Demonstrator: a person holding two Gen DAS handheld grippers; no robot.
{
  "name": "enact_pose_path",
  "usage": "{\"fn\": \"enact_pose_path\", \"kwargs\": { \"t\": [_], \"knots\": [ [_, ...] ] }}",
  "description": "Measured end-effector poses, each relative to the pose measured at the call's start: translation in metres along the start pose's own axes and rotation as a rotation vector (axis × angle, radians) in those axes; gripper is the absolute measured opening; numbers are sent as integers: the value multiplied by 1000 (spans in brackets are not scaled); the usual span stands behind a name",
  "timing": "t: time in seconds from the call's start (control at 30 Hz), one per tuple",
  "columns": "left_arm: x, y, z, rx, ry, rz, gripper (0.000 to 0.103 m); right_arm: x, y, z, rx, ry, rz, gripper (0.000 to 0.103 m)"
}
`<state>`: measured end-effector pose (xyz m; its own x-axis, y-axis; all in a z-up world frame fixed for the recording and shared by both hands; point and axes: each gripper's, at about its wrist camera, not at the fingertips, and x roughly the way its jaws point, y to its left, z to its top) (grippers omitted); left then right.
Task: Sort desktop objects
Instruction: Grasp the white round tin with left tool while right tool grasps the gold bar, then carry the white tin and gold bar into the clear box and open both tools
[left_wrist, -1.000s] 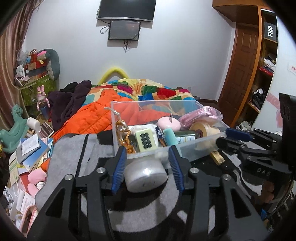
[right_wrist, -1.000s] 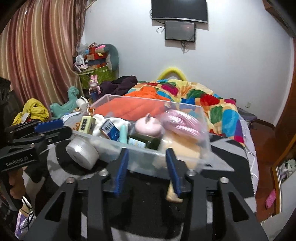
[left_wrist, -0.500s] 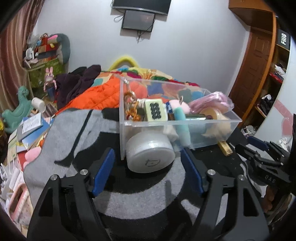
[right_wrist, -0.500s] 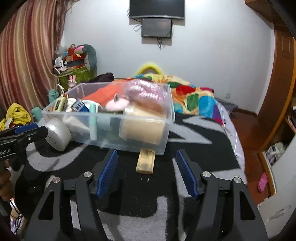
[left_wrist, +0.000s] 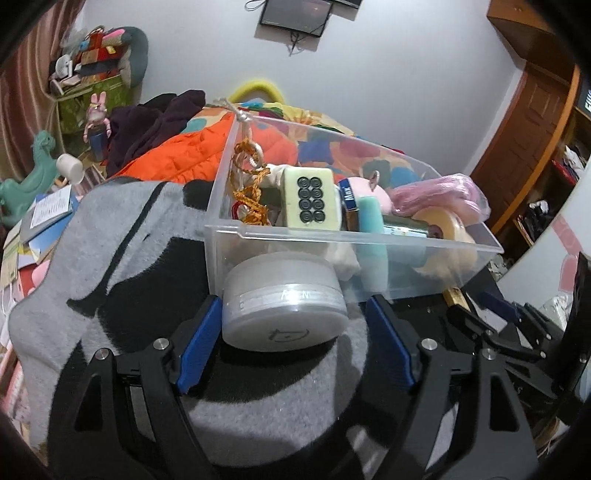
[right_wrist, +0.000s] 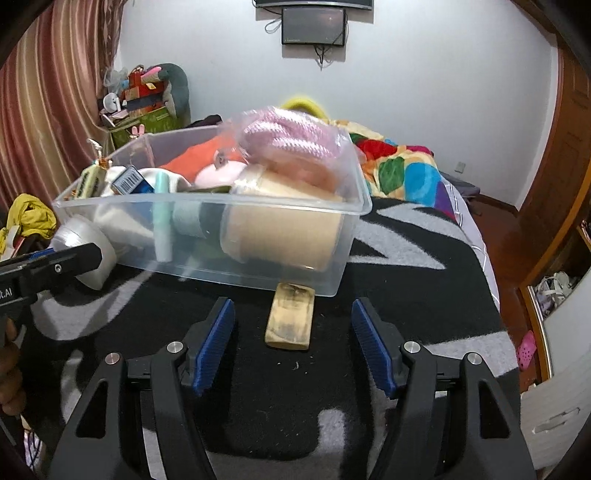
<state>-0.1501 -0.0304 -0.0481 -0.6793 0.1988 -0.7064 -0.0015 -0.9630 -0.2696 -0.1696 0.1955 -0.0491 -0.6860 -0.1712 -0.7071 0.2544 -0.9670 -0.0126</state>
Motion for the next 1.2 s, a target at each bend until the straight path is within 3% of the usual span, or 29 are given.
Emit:
{"fn": "enact_pose_path", "kwargs": {
  "t": [0.27,0.37,0.47,0.63,0.77,1.2],
  "knots": [
    [10,4,-2,-44,37,-12,79,11,-5,-2,13,60,42,61],
    [9,4,-3,-49,27,-5,71,11,-7,-4,16,63,47,59],
    [6,4,-4,-39,9,-26,65,11,-8,-5,23,62,45,54],
    [4,4,-5,-32,2,-38,65,10,-7,-6,20,50,39,35],
    [1,3,-8,-26,-9,-56,65,7,-2,-7,0,39,46,25],
    [-19,-9,-18,60,-84,-46,65,-5,-9,-14,62,29,167,23]
  ]
}}
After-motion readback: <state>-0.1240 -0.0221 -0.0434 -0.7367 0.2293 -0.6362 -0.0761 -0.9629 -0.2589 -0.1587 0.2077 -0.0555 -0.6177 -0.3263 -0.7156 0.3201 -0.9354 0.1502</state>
